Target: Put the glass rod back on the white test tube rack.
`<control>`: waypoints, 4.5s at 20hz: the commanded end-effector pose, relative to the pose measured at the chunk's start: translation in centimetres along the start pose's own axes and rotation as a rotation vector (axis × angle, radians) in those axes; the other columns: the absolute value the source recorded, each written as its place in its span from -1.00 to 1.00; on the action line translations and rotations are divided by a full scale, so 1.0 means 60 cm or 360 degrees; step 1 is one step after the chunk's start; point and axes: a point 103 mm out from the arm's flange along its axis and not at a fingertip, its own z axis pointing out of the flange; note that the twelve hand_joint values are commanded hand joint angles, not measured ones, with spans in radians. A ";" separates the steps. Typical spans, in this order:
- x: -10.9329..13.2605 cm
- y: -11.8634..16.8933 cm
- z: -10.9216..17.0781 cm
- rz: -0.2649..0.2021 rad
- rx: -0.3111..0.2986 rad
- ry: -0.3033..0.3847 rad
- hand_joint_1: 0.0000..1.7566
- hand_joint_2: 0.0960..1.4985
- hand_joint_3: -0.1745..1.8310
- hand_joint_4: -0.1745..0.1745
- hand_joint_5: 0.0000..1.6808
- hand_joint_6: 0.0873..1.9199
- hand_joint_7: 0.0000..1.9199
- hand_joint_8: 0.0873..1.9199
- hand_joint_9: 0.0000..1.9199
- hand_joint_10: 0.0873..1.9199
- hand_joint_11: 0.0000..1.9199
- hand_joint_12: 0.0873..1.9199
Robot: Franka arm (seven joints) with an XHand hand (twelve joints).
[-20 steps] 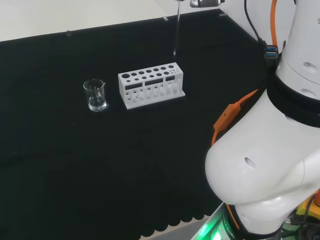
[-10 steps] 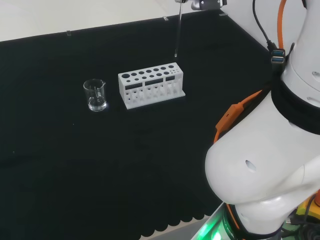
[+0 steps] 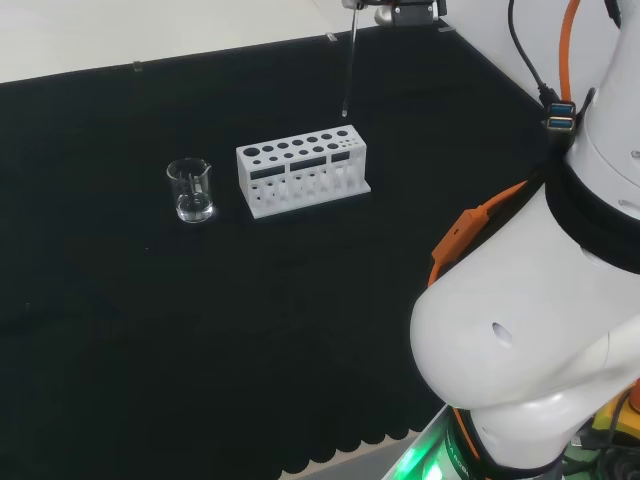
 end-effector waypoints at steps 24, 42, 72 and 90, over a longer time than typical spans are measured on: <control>-0.022 0.065 0.059 -0.0004 0.0082 0.0059 0.52 0.33 -1.00 -1.00 0.72 -1.00 0.56 -0.71 0.92 -0.93 0.64 -0.40; -0.015 0.054 0.043 -0.0008 0.0085 0.0041 0.52 0.33 -1.00 -1.00 0.72 -1.00 0.55 -0.71 0.93 -0.93 0.64 -0.40; -0.014 0.089 0.079 -0.0018 0.0165 0.0028 0.52 0.33 -1.00 -1.00 0.72 -1.00 0.56 -0.71 0.93 -0.93 0.64 -0.40; -0.035 0.079 0.100 0.0008 0.0210 0.0029 0.52 0.33 -1.00 -1.00 0.72 -1.00 0.55 -0.71 0.93 -0.94 0.64 -0.40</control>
